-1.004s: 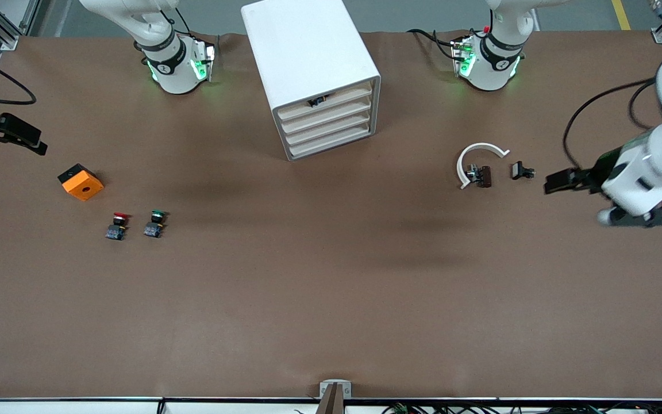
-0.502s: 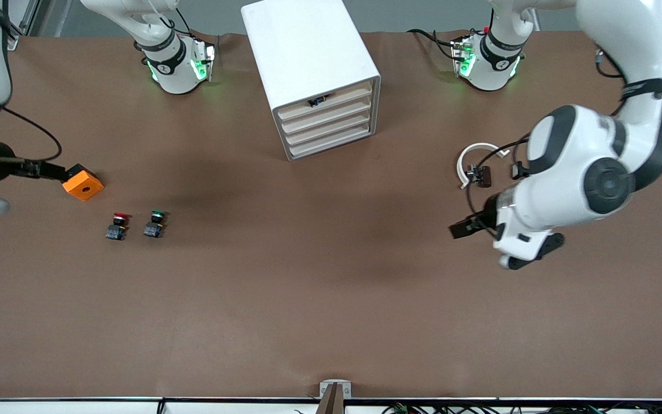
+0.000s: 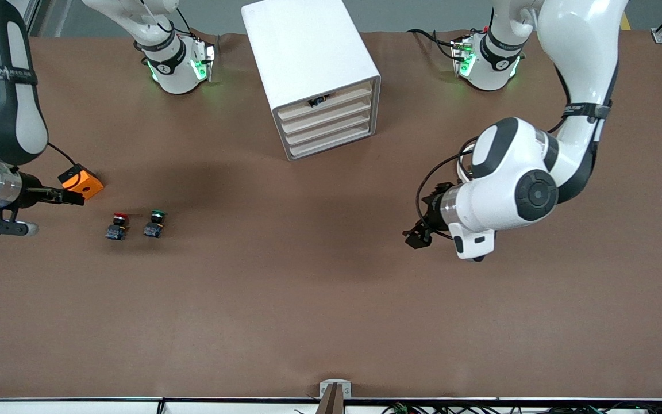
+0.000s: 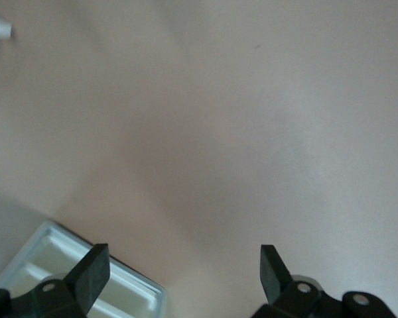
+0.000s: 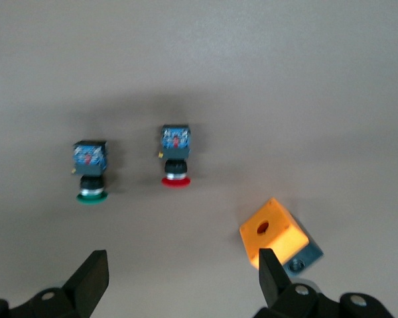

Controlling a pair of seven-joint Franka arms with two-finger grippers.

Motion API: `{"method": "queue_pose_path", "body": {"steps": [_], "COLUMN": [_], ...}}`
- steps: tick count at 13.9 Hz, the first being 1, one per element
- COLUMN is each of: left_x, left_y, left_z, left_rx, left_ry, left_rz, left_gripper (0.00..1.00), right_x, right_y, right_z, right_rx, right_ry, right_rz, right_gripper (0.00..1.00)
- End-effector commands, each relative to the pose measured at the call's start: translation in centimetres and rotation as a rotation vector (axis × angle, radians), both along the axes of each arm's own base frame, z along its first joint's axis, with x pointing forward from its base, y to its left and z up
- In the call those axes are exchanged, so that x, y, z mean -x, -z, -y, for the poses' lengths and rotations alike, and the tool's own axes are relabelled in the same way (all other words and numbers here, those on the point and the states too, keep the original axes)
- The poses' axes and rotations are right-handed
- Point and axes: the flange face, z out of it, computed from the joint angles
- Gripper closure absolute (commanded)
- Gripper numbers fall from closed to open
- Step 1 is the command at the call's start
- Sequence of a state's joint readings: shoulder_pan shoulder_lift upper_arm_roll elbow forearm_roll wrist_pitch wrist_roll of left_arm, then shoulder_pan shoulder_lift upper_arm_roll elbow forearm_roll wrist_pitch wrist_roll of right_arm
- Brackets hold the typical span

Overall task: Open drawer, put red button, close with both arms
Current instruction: 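Reach the right gripper to the red button while the left gripper reaches the drawer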

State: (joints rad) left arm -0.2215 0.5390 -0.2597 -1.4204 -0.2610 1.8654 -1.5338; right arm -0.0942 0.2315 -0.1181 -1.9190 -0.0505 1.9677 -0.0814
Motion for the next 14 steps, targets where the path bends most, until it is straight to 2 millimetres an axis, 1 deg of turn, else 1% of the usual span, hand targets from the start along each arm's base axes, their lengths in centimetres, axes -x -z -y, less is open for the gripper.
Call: {"method": "queue_pose_path", "body": {"steps": [1,2,3,4,5,6,7,8,9,10,12,14], "left_x": [1.1,1.8,2.2,2.5,3.8,5.7,6.2,5.9,6.0,6.3,7.0,7.9], "left_y": [1.9,2.4,3.2,3.3,4.2,5.8,6.3,7.2,7.4,7.5,7.5,8.4], "left_z": [3.9,5.1,5.7,6.0,6.1,5.3,4.4,3.5,3.5,3.8,4.2,5.5], "left_rx": [-0.044,-0.069,-0.092,-0.089,-0.099,-0.2,-0.252,-0.264,-0.277,-0.283,-0.273,-0.232], "left_ry": [-0.209,-0.262,-0.315,-0.34,-0.35,-0.353,-0.372,-0.4,-0.431,-0.445,-0.436,-0.408], "left_rz": [-0.106,-0.135,-0.172,-0.209,-0.318,-0.459,-0.522,-0.566,-0.605,-0.631,-0.69,-0.781], "left_gripper": [0.0,0.0,0.0,0.0,0.0,0.0,0.0,0.0,0.0,0.0,0.0,0.0], "right_x": [1.1,1.4,1.4,1.3,1.0,0.7,0.5,0.6,0.6,0.4,0.2,0.1], "right_y": [3.3,4.6,5.7,7.3,9.2,10.4,11.4,12.1,13.1,14.2,15.4,16.0], "right_z": [0.3,0.3,0.2,0.1,0.0,0.0,0.0,-0.1,-0.2,-0.1,0.6,0.4], "right_rx": [0.016,0.015,0.016,0.017,0.019,0.023,0.025,0.023,0.023,0.025,0.026,0.017], "right_ry": [-0.018,-0.018,-0.023,-0.027,-0.034,-0.039,-0.042,-0.049,-0.051,-0.053,-0.074,-0.098], "right_rz": [0.042,0.041,0.044,0.043,0.046,0.061,0.068,0.059,0.05,0.058,0.076,0.073], "right_gripper": [0.0,0.0,0.0,0.0,0.0,0.0,0.0,0.0,0.0,0.0,0.0,0.0]}}
